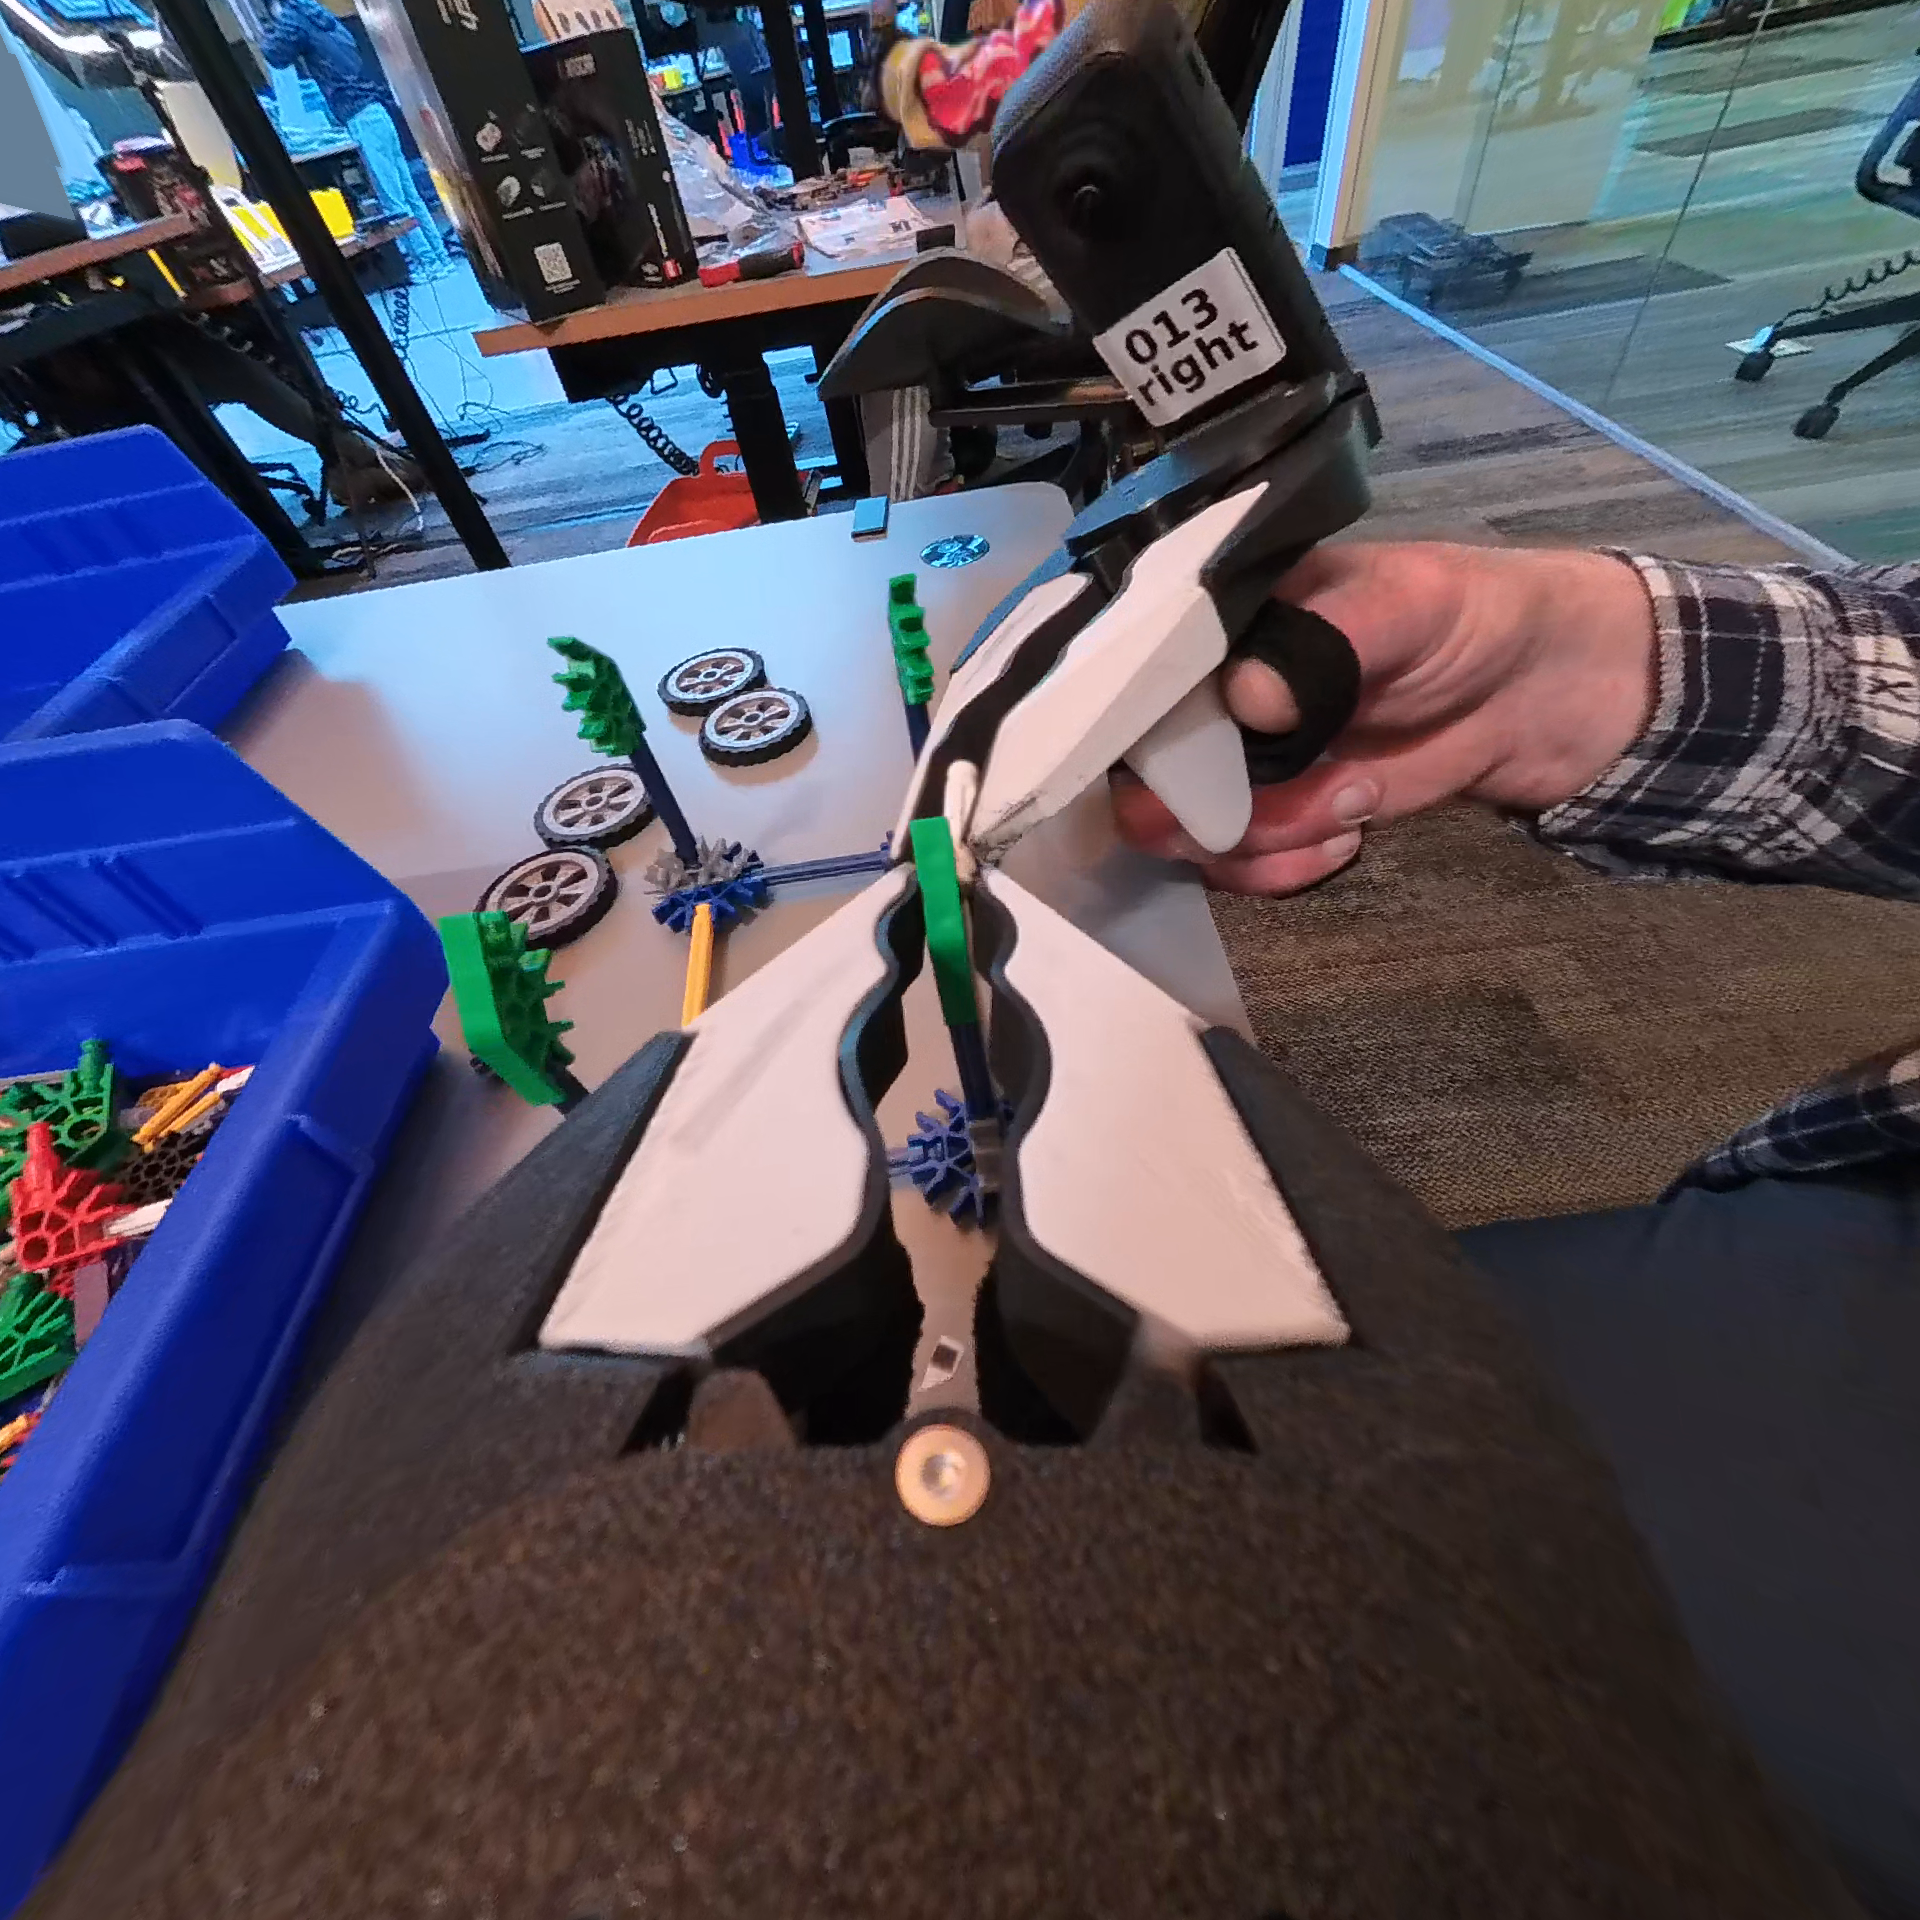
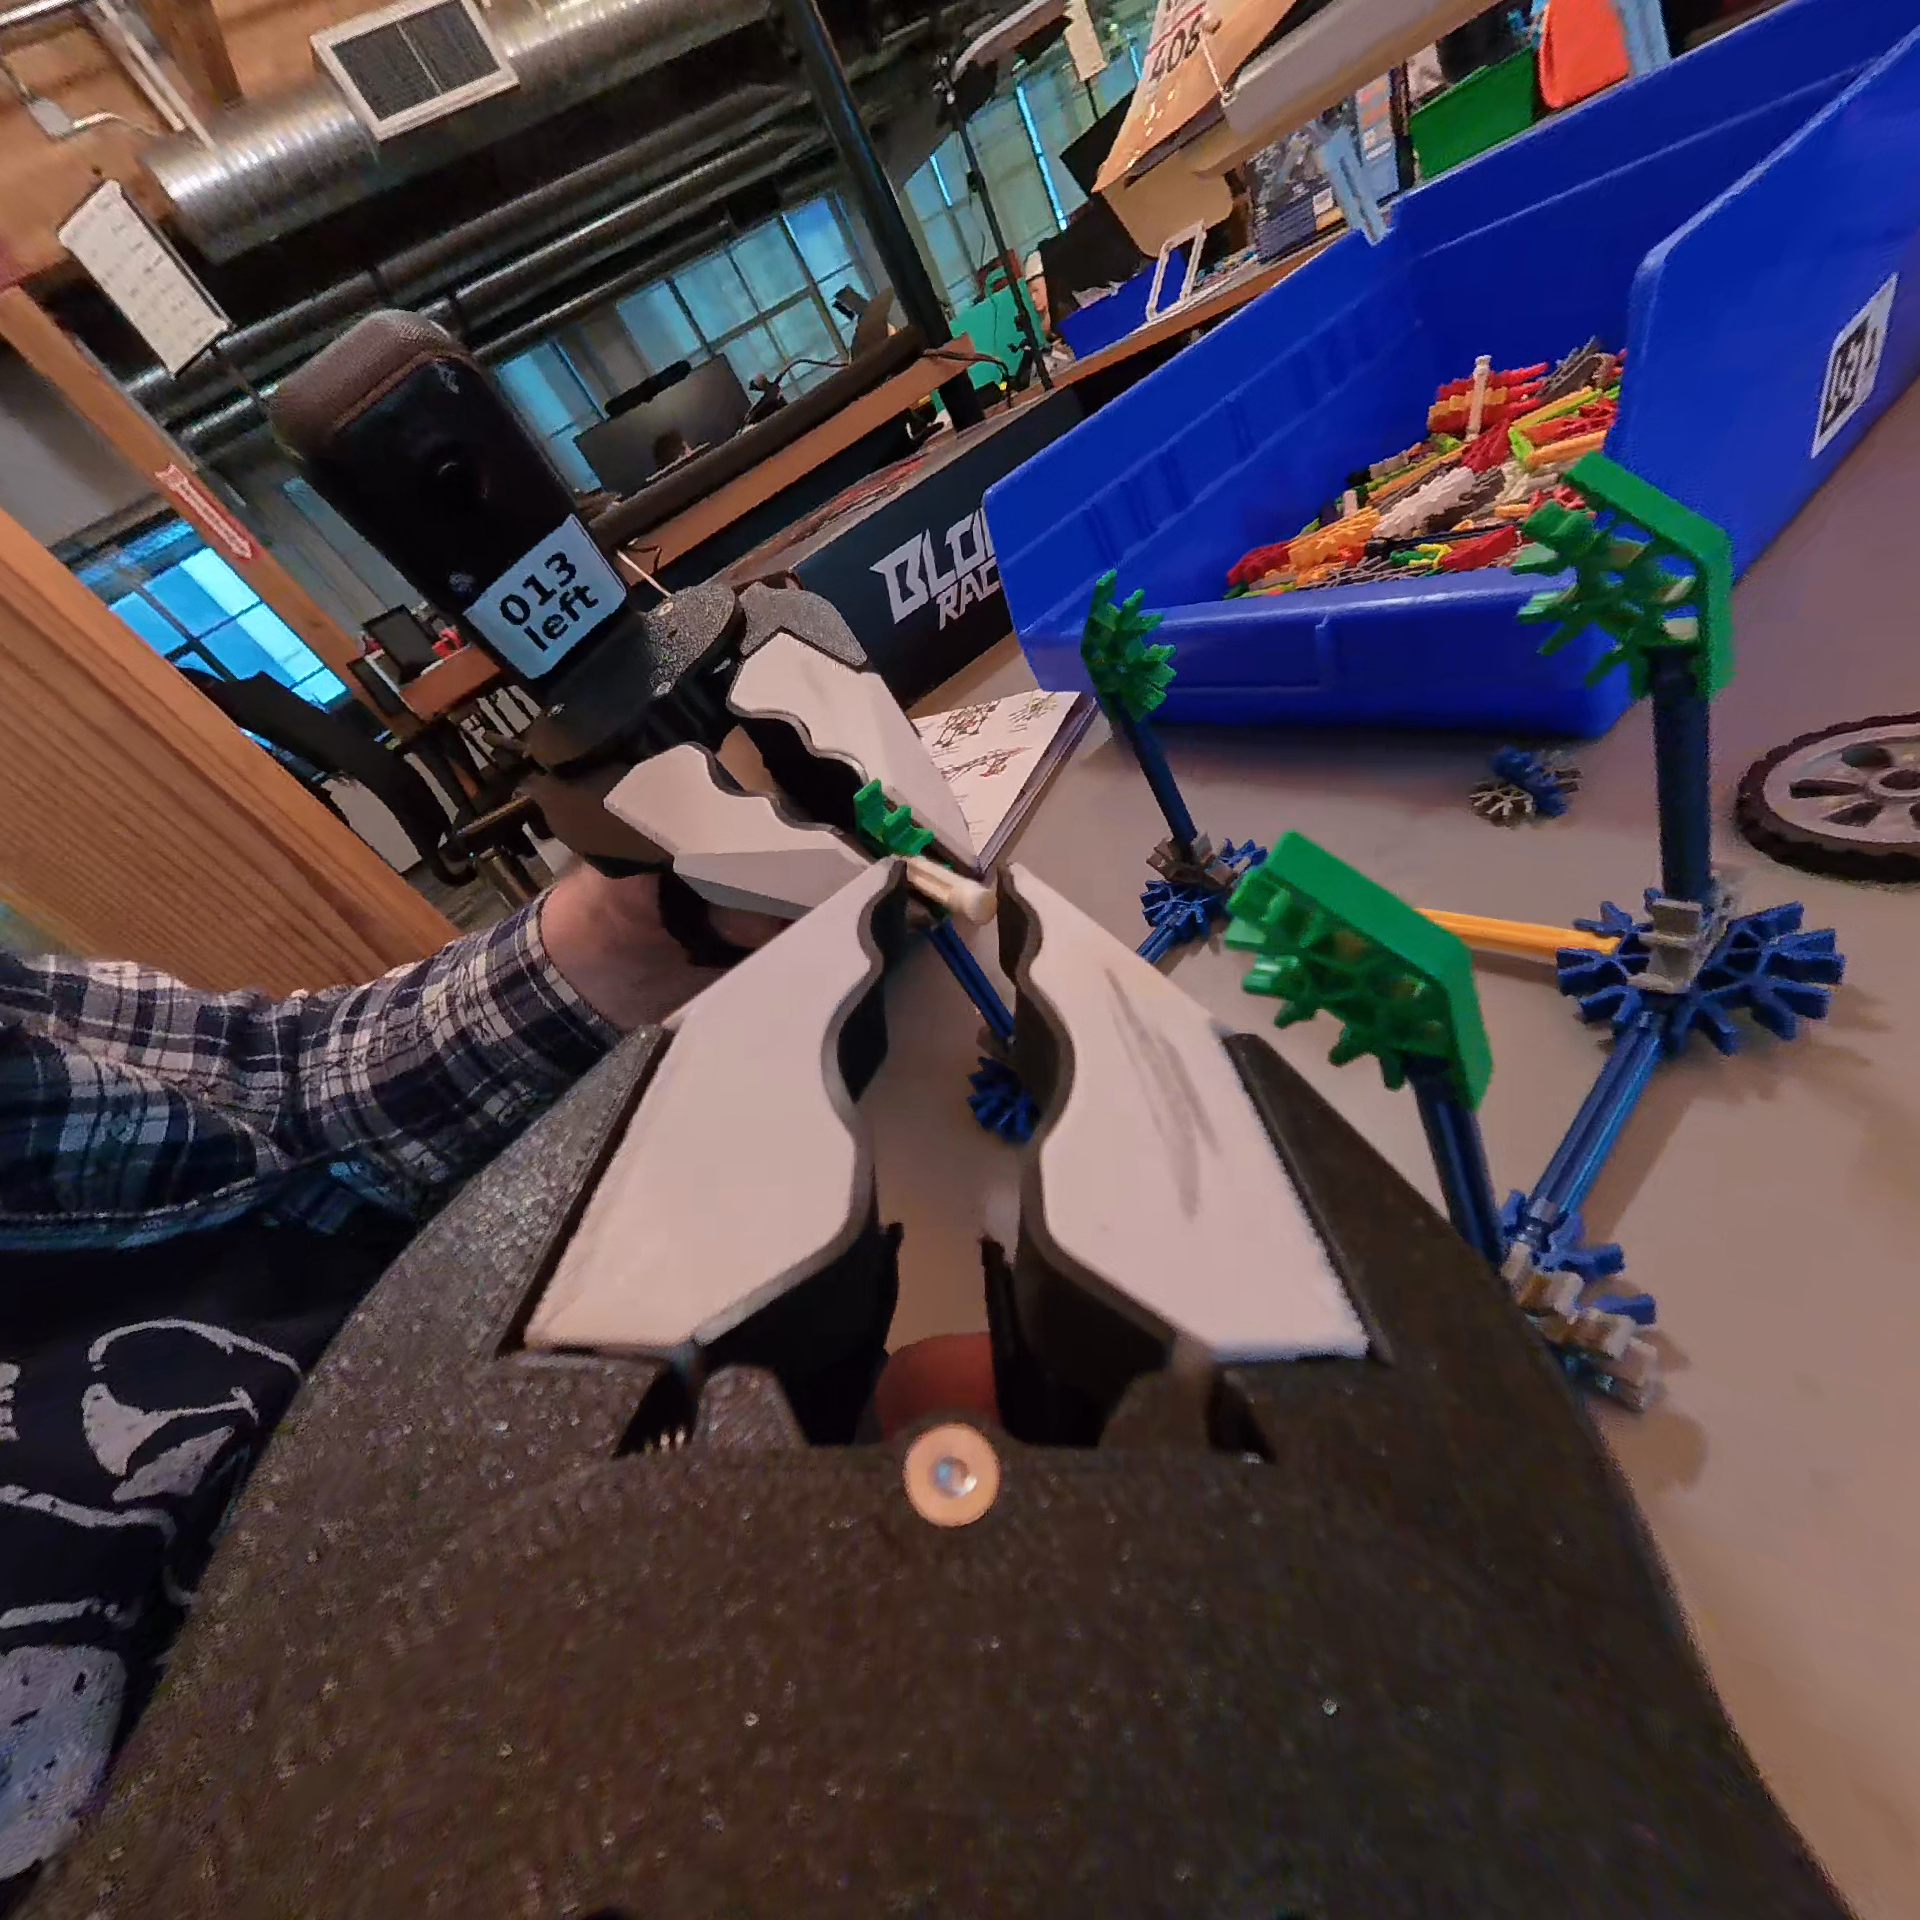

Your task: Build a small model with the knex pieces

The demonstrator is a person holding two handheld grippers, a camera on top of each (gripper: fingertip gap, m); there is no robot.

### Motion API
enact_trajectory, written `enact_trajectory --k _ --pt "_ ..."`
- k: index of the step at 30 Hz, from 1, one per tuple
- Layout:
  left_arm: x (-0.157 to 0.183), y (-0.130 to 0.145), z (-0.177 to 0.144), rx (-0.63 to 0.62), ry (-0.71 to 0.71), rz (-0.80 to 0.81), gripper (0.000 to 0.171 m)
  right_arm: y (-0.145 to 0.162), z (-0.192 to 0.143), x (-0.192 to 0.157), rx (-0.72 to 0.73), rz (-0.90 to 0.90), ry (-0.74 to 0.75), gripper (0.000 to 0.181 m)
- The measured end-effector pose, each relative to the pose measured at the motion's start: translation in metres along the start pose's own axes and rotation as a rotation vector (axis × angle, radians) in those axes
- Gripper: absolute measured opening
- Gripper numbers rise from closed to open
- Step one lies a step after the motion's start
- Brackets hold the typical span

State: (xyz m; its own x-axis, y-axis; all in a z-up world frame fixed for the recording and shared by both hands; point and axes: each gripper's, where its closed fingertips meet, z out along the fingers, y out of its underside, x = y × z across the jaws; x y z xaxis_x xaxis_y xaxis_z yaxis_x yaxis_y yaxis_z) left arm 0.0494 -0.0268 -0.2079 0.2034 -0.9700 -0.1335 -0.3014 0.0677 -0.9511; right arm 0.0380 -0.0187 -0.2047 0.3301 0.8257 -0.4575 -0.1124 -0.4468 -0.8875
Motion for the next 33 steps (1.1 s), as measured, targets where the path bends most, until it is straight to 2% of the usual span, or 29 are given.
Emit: enact_trajectory --k 8,20,26,30,33 --pt "0.005 -0.001 -0.001 0.005 0.018 0.016 0.004 0.002 -0.002 -0.004 0.004 -0.086 -0.012 0.015" --pt "0.006 -0.001 -0.002 0.019 0.061 -0.005 0.003 0.003 0.0 -0.006 -0.015 -0.034 -0.056 0.014" --pt "0.0 0.0 -0.001 -0.002 -0.011 0.034 0.006 -0.002 -0.008 -0.002 0.023 -0.033 -0.023 0.026" --pt "-0.004 -0.003 -0.015 -0.015 -0.04 0.003 0.032 -0.003 -0.015 -0.003 0.009 -0.108 -0.017 0.028" --pt "-0.01 -0.008 -0.037 -0.033 -0.065 -0.018 0.04 0.001 -0.017 -0.001 -0.005 -0.149 -0.009 0.028"
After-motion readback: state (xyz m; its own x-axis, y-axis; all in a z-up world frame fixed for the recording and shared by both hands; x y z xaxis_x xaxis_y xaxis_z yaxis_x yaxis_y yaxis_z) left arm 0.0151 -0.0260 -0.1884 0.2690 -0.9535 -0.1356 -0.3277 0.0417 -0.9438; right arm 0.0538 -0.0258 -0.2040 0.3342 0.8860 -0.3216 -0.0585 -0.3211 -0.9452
